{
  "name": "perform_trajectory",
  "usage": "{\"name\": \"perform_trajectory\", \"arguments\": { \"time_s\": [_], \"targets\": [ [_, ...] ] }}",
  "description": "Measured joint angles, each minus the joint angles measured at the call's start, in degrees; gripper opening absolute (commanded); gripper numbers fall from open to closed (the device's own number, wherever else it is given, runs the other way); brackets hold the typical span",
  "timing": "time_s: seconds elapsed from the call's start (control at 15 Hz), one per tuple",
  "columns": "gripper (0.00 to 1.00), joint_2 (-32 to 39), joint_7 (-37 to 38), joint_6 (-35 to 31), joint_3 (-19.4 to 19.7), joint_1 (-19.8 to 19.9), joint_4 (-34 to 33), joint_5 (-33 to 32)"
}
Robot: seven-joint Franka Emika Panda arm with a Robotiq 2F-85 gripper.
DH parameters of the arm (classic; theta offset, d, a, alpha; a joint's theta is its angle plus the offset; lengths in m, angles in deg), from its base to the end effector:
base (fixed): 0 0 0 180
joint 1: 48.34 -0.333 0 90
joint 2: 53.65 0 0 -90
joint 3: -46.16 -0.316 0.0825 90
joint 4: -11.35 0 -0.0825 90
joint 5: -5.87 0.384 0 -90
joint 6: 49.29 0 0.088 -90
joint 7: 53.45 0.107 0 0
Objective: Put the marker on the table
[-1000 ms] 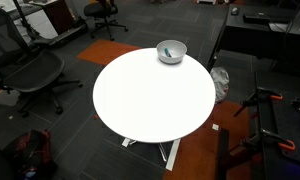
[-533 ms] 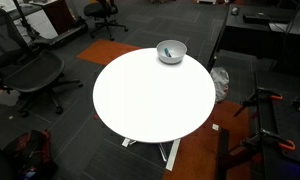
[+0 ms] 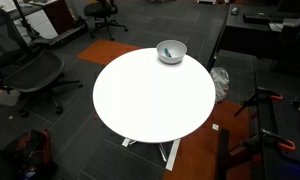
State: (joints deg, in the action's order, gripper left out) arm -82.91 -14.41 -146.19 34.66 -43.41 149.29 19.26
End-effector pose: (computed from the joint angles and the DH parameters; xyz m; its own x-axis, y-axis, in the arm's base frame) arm 0.3694 0.0698 0.4778 0.7665 -0.5949 -0.2420 -0.6051 -0.7952 0.0380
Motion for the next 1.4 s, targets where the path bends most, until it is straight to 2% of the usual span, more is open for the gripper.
{"name": "perform_trajectory", "arguments": {
  "time_s": [0.47,0.87,1.13,1.4],
  "targets": [
    [1.00,5.9,5.3,-6.5,4.5,1.8,0.0,-2.2],
    [1.00,8.1,7.7,-10.4,8.4,3.3,-0.8,-5.8],
    [1.00,9.8,9.0,-15.1,10.0,4.5,-1.6,-8.3],
    [1.00,13.1,15.7,-19.7,10.2,5.8,-4.0,-12.7]
  ]
}}
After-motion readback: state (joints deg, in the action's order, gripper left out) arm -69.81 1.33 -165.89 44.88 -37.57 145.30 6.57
